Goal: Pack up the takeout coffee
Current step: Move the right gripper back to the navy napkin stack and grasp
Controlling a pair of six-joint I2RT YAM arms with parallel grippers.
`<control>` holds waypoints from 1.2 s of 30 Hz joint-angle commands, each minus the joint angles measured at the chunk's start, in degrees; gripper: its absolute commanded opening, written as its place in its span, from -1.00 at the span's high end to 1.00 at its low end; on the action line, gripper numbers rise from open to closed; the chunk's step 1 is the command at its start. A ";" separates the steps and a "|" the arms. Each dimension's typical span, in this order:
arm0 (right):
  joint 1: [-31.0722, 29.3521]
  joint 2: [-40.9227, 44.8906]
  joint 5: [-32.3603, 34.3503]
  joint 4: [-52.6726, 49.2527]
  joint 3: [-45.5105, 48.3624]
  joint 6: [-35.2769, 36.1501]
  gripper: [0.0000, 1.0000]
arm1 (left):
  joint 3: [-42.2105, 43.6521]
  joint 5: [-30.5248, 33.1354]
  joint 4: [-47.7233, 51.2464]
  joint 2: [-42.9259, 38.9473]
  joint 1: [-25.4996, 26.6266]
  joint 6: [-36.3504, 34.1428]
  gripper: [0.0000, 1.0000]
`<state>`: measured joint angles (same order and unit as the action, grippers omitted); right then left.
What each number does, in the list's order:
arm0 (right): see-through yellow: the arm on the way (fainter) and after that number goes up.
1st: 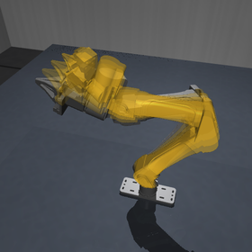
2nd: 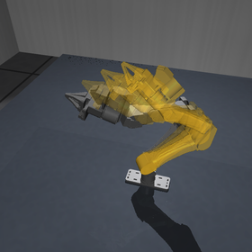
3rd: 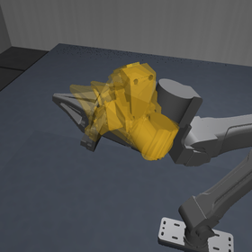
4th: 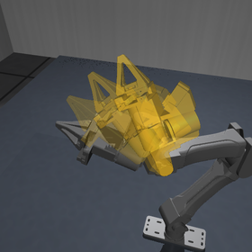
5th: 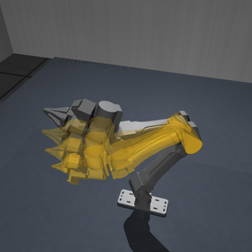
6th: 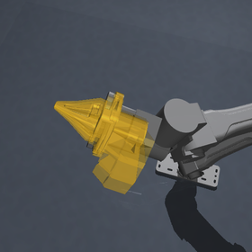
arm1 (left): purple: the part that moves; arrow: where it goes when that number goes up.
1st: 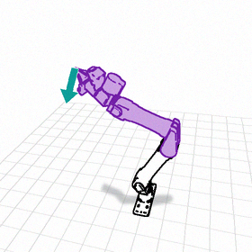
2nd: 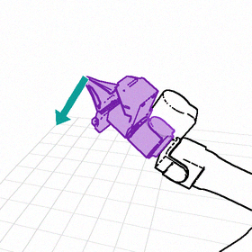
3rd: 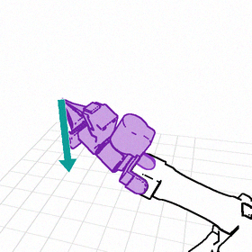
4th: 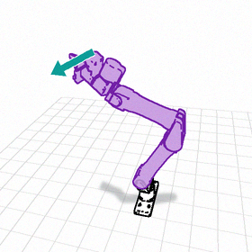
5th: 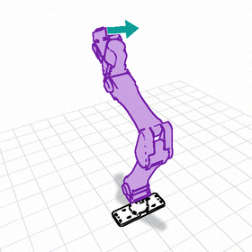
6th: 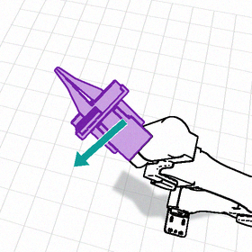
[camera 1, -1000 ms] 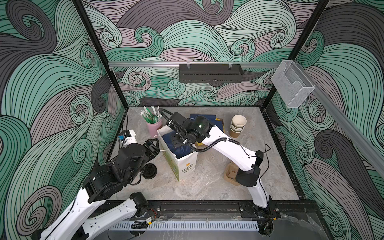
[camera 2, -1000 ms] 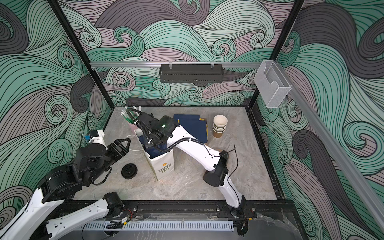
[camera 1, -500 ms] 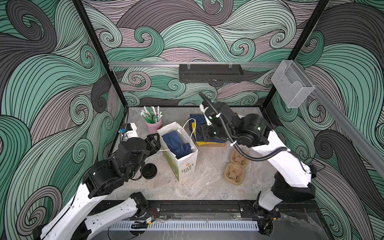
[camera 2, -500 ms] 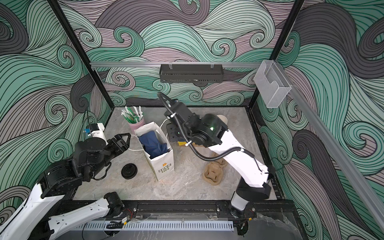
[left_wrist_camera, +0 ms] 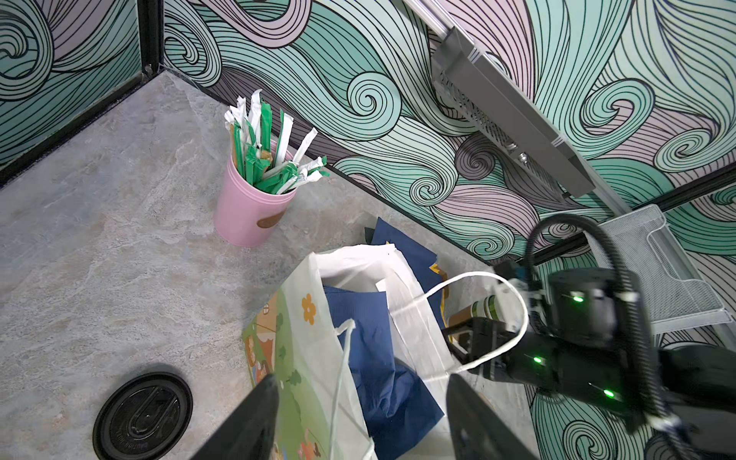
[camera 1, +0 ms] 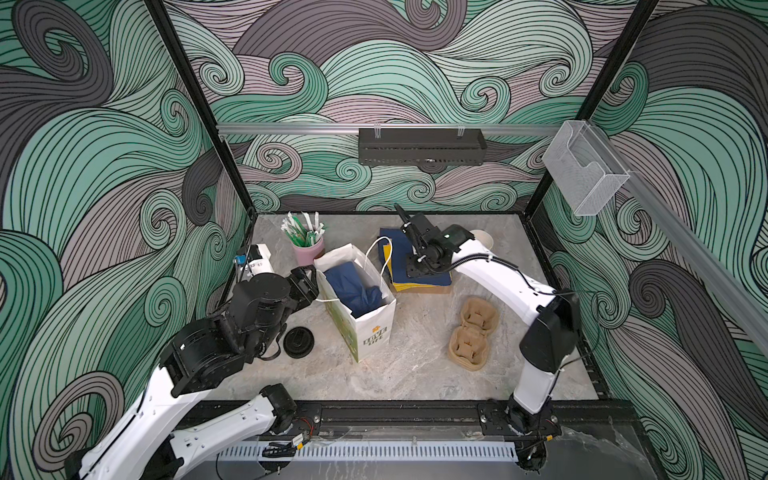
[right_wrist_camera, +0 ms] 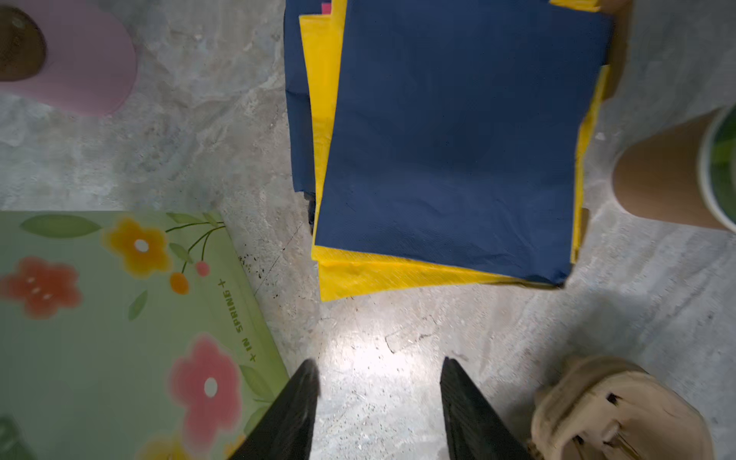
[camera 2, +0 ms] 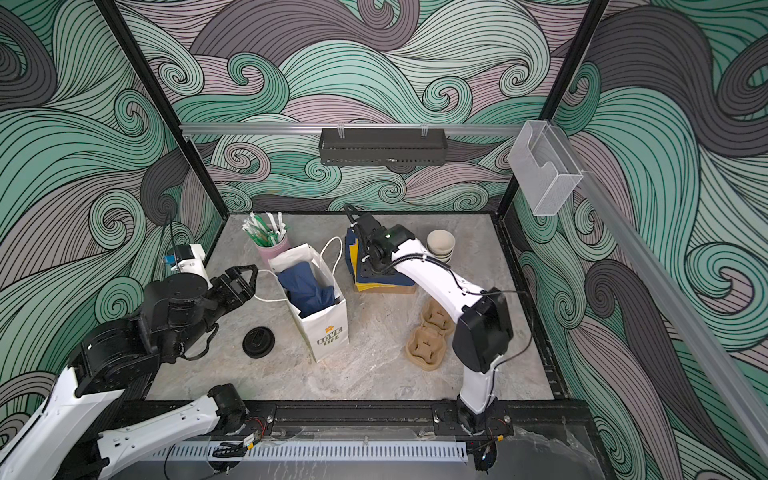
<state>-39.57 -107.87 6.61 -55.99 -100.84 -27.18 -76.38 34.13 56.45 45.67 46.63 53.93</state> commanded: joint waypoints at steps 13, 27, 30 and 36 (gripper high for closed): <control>0.02 -17.92 -1.26 -0.71 -13.17 3.27 -0.03 | -1.25 0.71 1.30 -0.14 -0.23 -0.41 -0.34; 0.01 -12.78 -2.64 -0.67 -8.34 12.62 0.23 | -1.22 0.33 0.66 0.12 -0.23 -0.67 -0.32; 0.43 -13.31 -3.33 -0.70 -7.88 15.01 0.19 | -0.98 0.17 0.57 0.07 -0.23 -0.41 -0.31; 0.72 -15.41 -6.26 -0.88 -9.20 15.57 0.07 | -0.95 0.06 0.44 -0.19 -0.16 -0.41 -0.30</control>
<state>-39.18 -122.61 2.04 -56.34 -109.36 -13.52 -76.90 34.09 56.71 45.60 46.63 53.95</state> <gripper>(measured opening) 0.464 0.651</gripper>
